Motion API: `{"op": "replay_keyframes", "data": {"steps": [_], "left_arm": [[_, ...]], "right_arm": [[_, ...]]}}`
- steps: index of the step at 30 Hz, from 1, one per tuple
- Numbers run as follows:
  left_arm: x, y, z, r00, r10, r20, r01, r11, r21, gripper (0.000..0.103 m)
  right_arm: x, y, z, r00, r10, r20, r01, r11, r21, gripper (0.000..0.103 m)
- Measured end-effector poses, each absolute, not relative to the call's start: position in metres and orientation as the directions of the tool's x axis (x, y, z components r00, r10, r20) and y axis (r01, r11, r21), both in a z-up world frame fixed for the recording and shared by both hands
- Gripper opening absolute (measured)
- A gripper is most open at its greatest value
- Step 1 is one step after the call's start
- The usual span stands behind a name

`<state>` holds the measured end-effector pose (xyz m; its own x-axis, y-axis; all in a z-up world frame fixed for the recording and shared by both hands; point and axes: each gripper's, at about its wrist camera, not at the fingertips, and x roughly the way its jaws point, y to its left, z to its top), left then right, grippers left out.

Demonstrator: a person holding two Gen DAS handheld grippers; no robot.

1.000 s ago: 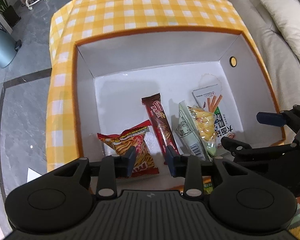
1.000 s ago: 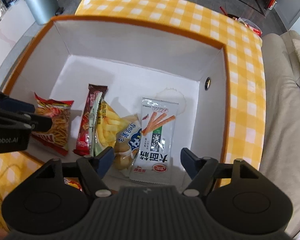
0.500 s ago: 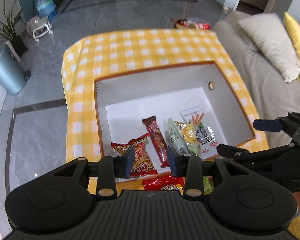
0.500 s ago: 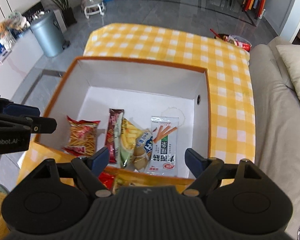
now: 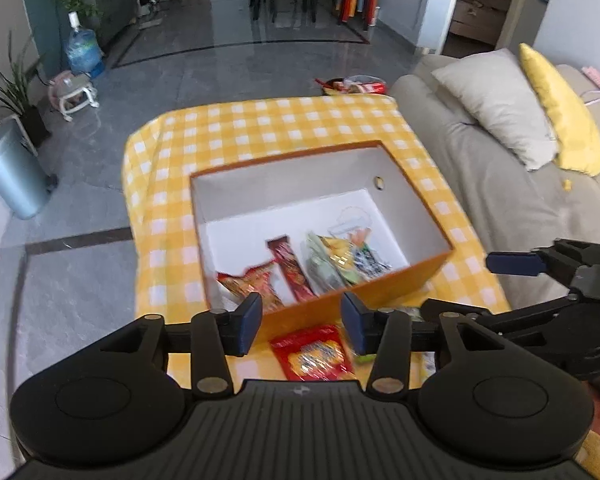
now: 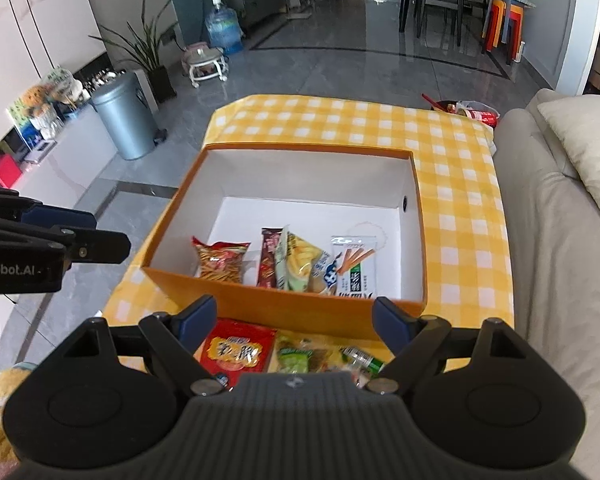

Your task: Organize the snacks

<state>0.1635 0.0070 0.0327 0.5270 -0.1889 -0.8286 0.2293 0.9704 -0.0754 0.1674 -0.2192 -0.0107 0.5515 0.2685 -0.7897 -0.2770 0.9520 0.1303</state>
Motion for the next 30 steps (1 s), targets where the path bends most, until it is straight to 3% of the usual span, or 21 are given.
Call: {"op": "replay_keyframes", "data": {"steps": [13,16,22,30], "left_arm": [[0.124,0.007,-0.003,0.470,-0.244,-0.848,0.273,0.954,-0.123,0.063],[0.118,0.003,-0.016,0.470,-0.247,-0.847,0.266,0.955,-0.131,0.072],[0.116,-0.010,-0.045,0.462,-0.243,-0.853,0.250,0.958,-0.138,0.080],[0.128,-0.020,-0.085,0.438,-0.189,-0.879,0.203,0.973,-0.109,0.083]], "right_arm": [[0.123,-0.254,-0.058,0.546,0.303,-0.781,-0.157,0.953,0.260,0.081],[0.118,-0.262,-0.079,0.537,0.293,-0.791,-0.125,0.955,0.269,0.081],[0.116,-0.270,-0.110,0.532,0.264,-0.805,-0.104,0.963,0.247,0.075],[0.122,-0.268,-0.132,0.540,0.278,-0.795,-0.126,0.960,0.250,0.058]]}}
